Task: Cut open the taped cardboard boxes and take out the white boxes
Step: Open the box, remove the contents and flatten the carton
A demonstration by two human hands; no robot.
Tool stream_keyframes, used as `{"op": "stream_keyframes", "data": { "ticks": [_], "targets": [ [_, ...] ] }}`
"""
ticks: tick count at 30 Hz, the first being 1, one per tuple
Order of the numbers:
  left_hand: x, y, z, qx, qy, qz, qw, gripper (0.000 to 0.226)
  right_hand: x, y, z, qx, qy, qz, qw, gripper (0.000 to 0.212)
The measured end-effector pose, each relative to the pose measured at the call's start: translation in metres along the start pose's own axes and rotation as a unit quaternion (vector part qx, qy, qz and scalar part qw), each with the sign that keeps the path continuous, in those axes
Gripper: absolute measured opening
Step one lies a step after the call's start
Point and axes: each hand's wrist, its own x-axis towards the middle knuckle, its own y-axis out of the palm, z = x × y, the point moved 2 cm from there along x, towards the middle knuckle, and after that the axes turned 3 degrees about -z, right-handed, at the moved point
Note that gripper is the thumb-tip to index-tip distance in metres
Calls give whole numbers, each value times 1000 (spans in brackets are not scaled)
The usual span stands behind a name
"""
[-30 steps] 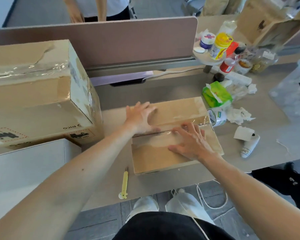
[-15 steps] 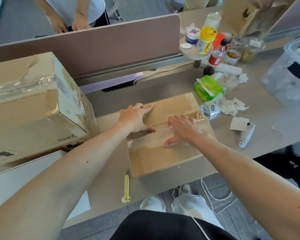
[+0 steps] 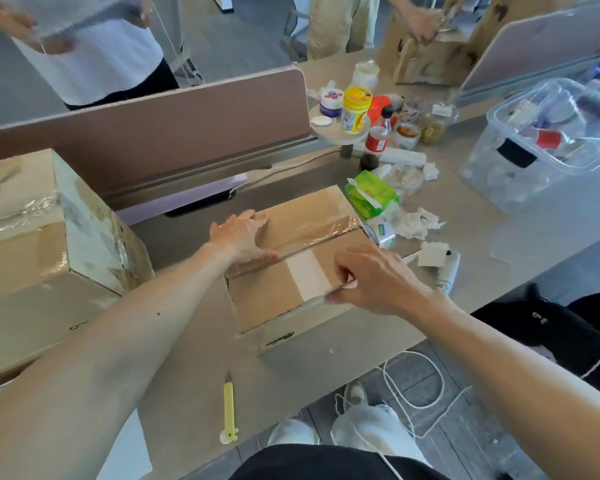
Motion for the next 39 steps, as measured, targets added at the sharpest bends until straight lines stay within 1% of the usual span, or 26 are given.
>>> {"op": "stream_keyframes", "data": {
  "ticks": [2, 3, 4, 5, 6, 9, 11, 15, 19, 21, 23, 24, 26, 27, 28, 31, 33, 34, 36, 37, 39],
  "targets": [
    [-2, 1, -3, 15, 3, 11, 1000, 114, -17, -1, -4, 29, 34, 108, 993, 44],
    [-4, 2, -4, 35, 4, 12, 999, 122, -24, 2, -7, 58, 58, 153, 985, 43],
    [-5, 3, -6, 57, 6, 7, 998, 128, -28, 8, -11, 82, 86, 181, 976, 44],
    [-5, 5, -8, 71, 6, 0, 997, 131, -31, 16, -17, 88, 112, 184, 973, 49],
    [-3, 8, -8, 78, 5, -7, 997, 130, -31, 26, -23, 79, 134, 171, 973, 59],
    [3, 8, -8, 95, 12, -11, 995, 126, -20, 55, -38, 47, 187, 102, 976, 88],
    [6, 5, -7, 102, 25, -6, 994, 121, -8, 66, -43, 39, 210, 73, 974, 96],
    [11, -11, -6, 71, 39, 33, 996, 107, 8, 81, -48, -4, 241, 88, 967, 94],
    [20, -34, 0, 20, 34, 107, 993, 105, 13, 86, -53, -15, 248, 116, 962, 93],
    [28, -47, 6, -16, 30, 158, 987, 99, 12, 86, -54, -20, 245, 121, 962, 92],
    [35, -62, 12, -59, 37, 180, 981, 89, 11, 85, -54, -20, 243, 124, 962, 92],
    [39, -69, 17, -75, 40, 170, 982, 80, 11, 84, -53, -19, 244, 126, 961, 92],
    [44, -88, 21, -90, 57, 136, 985, 50, 12, 82, -52, -13, 248, 132, 960, 92],
    [46, -96, 23, -102, 62, 123, 985, 41, 13, 81, -51, -9, 251, 132, 959, 93],
    [49, -101, 24, -112, 63, 107, 986, 38, 14, 79, -49, -9, 252, 133, 958, 93],
    [53, -108, 25, -65, 51, 33, 996, 47, 15, 76, -46, -20, 252, 141, 957, 93],
    [55, -101, 24, 5, 12, -31, 999, 43, 16, 73, -44, -30, 249, 150, 956, 92],
    [56, -97, 22, 39, -7, -70, 997, 44, 17, 71, -45, -35, 248, 155, 956, 91],
    [56, -86, 20, 71, -24, -127, 989, 49, 20, 70, -45, -44, 247, 166, 954, 89],
    [55, -79, 19, 82, -30, -140, 986, 53, 21, 70, -45, -48, 247, 169, 953, 88],
    [56, -60, 23, 99, -55, -127, 985, 62, 24, 71, -43, -56, 245, 164, 954, 85]
  ]
}}
